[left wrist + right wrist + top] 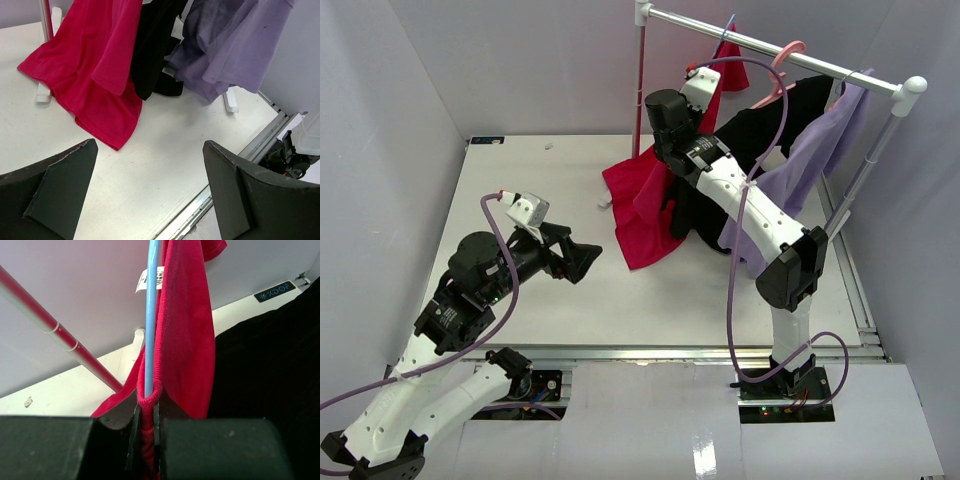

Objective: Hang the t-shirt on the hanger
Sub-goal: Place the hanger at the clothesline.

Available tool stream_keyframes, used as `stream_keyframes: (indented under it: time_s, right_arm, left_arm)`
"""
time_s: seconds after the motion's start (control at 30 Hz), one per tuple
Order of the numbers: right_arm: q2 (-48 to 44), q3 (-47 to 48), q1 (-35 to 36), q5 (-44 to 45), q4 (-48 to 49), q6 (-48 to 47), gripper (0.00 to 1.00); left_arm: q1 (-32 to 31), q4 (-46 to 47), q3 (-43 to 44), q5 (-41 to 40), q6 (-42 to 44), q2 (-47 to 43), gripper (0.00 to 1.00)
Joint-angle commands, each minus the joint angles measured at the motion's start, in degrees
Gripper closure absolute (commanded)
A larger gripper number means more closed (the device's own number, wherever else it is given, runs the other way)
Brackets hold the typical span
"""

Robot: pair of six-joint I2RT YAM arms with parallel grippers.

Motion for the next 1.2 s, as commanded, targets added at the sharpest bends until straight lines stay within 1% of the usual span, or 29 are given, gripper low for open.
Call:
stream_keyframes:
  time_s: [0.0, 0.23, 0.27, 0.3, 0.37, 0.43, 0.47, 0.5, 0.6, 0.73, 0.87, 1.0, 1.1, 1.17]
  right_arm:
    - [-0.80, -0.57, -0.34, 0.61, 4.98, 2.44, 0.92]
    - [-1.85, -3.29, -0.65, -1.13, 4.97, 3.79, 0.92]
    - [-1.85, -3.30, -0.59, -1.43, 4.91, 3.62, 0.86]
    - [-2.01, -3.40, -0.56, -1.72, 4.89, 3.45, 0.76]
    - [-2.51, -3.71, -0.56, -2.29, 4.89, 3.14, 0.53]
    - [-3.80, -3.37, -0.64, -3.66, 4.89, 1.71, 0.32]
    - [-4.26, -3.17, -0.65, -5.03, 4.89, 0.95, 0.19]
    - [-4.72, -2.81, -0.59, -6.65, 4.83, -0.06, 0.09]
    - [-8.27, -1.93, -0.30, -10.51, 2.82, -3.71, 0.10]
    - [-16.77, -7.67, -0.39, -16.13, 1.12, -5.33, 0.10]
    - [-25.01, -12.92, 0.40, -16.51, 2.82, -9.61, 0.10]
    - [-30.55, -12.96, 0.43, -20.41, 1.57, -12.84, 0.10]
    - [-35.34, -14.24, 0.49, -29.62, -2.57, -13.56, 0.10]
    - [-39.75, -19.08, 0.59, -36.40, -3.60, -14.24, 0.10]
  left_arm:
    - [0.04, 1.42, -1.25, -0.29, -0.56, -0.42, 0.02]
    - [0.13, 1.40, -1.38, -0.33, -0.55, -1.46, 0.02]
    - [0.07, 1.40, -1.32, -0.39, -0.55, -1.76, 0.02]
    - [0.06, 1.34, -1.31, -0.53, -0.55, -2.03, 0.02]
    - [0.13, 1.15, -1.37, -0.90, -0.55, -2.54, 0.02]
    - [0.06, 1.14, -1.31, -1.45, -0.40, -2.73, 0.02]
    - [0.04, 1.27, -1.38, -1.64, -0.42, -2.80, 0.02]
    - [0.04, 1.59, -1.56, -1.80, -0.42, -2.85, 0.02]
    - [0.04, 3.13, -2.51, -2.85, -0.41, -2.61, 0.02]
    - [0.04, 6.75, -4.45, -2.35, -1.60, -2.41, 0.02]
    - [0.12, 11.17, -3.87, -0.15, -3.46, -1.14, 0.02]
    - [0.04, 14.20, -4.08, -0.50, -5.05, -0.07, 0.02]
    - [0.13, 16.72, -6.26, -1.13, -5.97, 1.13, 0.02]
    - [0.10, 17.15, -7.21, -0.66, -7.44, 2.53, 0.02]
